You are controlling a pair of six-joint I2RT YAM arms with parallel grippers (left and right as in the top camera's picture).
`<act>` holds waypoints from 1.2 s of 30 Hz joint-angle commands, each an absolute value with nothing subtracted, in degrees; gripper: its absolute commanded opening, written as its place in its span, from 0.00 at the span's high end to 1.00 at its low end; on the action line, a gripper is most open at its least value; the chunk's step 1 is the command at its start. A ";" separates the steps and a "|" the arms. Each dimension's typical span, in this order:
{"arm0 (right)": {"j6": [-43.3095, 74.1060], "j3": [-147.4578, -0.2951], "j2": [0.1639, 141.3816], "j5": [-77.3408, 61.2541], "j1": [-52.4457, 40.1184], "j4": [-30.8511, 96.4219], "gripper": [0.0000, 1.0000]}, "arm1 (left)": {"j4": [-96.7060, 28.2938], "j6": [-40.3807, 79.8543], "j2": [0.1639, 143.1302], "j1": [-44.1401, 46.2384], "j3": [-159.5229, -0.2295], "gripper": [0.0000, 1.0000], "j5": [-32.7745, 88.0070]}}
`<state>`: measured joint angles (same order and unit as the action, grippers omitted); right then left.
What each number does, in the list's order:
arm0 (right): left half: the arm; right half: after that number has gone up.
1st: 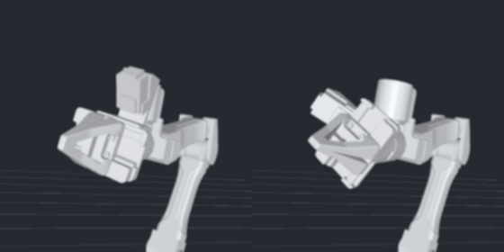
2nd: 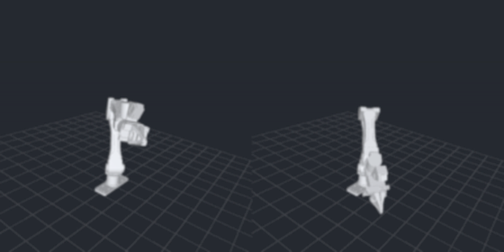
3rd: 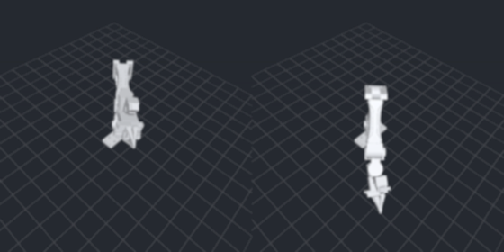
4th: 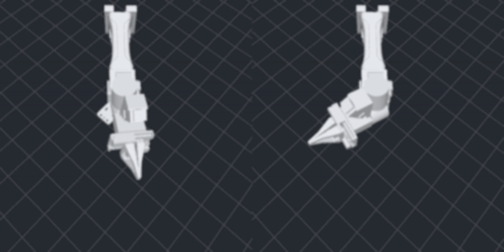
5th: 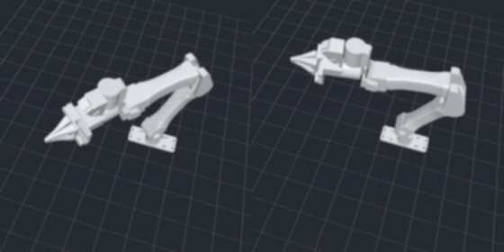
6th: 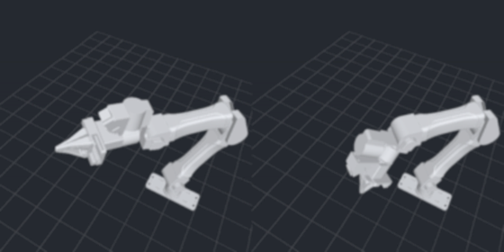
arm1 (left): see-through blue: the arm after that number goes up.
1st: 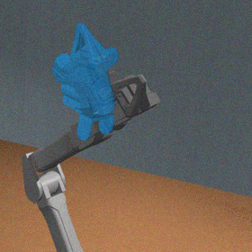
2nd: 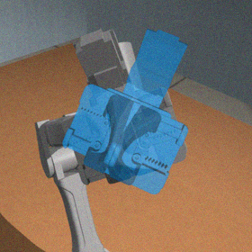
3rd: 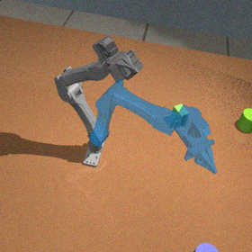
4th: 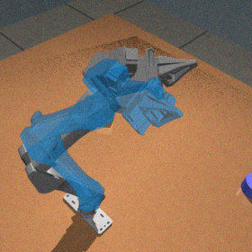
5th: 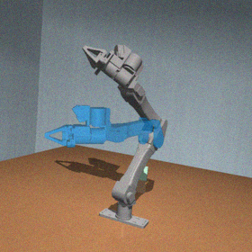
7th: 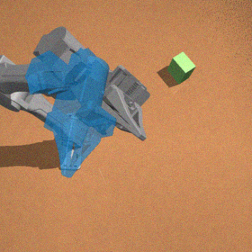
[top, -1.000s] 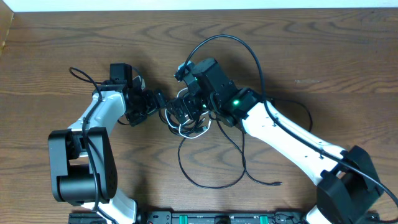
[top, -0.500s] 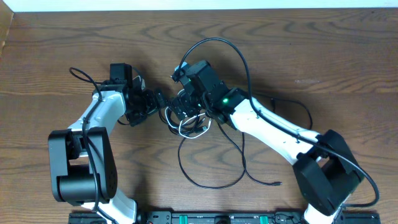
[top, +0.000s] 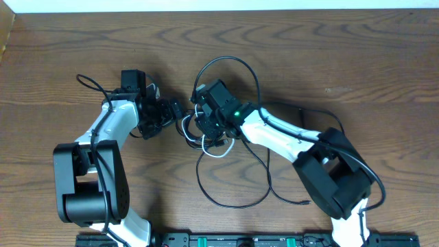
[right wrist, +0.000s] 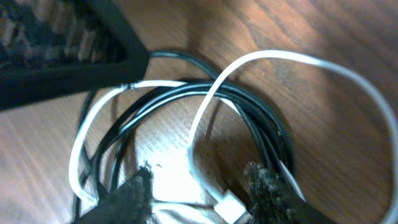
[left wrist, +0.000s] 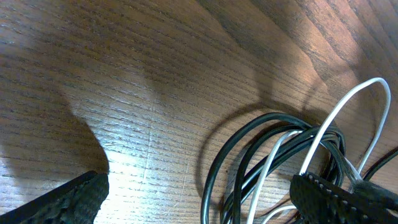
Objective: Untangle cables
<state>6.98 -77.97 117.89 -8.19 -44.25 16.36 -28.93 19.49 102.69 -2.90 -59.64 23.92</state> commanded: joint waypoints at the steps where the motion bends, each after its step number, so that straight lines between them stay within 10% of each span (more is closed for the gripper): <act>1: 6.79 -78.91 118.50 -8.05 -45.80 14.90 0.60 | -29.08 19.18 103.09 -3.16 -59.35 0.02 23.27; 36: 14.48 -78.96 110.89 -9.52 -46.24 11.09 0.58 | -29.06 19.18 103.09 -3.16 -59.35 0.02 23.27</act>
